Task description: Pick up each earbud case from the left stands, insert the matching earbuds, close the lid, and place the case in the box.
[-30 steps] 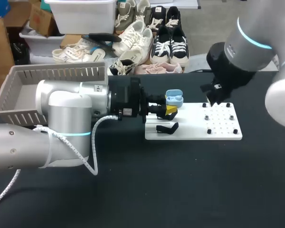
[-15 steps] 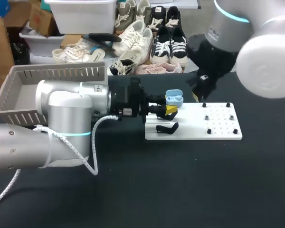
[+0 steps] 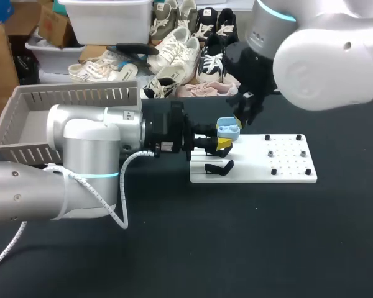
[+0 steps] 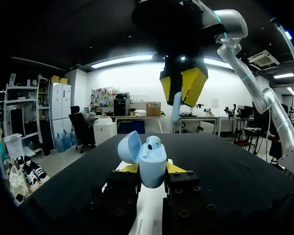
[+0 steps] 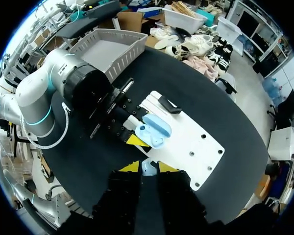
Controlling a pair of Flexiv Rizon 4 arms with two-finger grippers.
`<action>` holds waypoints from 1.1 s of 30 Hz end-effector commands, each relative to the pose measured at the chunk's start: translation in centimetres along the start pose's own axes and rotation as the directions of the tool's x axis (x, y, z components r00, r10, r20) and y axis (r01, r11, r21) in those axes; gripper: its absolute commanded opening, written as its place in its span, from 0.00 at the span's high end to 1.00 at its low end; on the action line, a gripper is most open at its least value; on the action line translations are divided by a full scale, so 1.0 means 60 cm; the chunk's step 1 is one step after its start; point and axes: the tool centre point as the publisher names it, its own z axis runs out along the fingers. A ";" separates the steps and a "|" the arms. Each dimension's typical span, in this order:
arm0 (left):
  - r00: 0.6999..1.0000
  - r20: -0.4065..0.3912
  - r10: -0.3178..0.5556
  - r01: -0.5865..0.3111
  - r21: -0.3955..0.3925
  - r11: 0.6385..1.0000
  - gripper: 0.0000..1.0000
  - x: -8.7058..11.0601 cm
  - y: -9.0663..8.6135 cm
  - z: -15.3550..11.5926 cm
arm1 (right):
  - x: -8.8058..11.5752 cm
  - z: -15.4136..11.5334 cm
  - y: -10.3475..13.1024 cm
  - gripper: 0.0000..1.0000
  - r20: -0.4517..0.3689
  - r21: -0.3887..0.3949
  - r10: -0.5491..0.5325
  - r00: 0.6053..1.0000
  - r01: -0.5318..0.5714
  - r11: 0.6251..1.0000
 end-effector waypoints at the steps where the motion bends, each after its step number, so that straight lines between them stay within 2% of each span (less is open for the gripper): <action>1: 1.000 0.003 0.001 -0.001 -0.001 1.000 1.00 0.002 0.001 0.001 | -0.011 -0.001 0.000 1.00 -0.002 -0.011 -0.015 1.000 0.015 1.000; 13: 1.000 0.003 0.001 -0.001 -0.001 1.000 1.00 0.002 0.001 0.001 | -0.034 0.012 0.000 1.00 0.060 -0.056 -0.036 0.998 0.040 0.998; 33: 1.000 0.003 0.001 -0.001 -0.001 1.000 1.00 0.002 0.001 0.001 | -0.051 0.020 0.014 1.00 0.105 -0.055 -0.068 0.992 0.074 0.996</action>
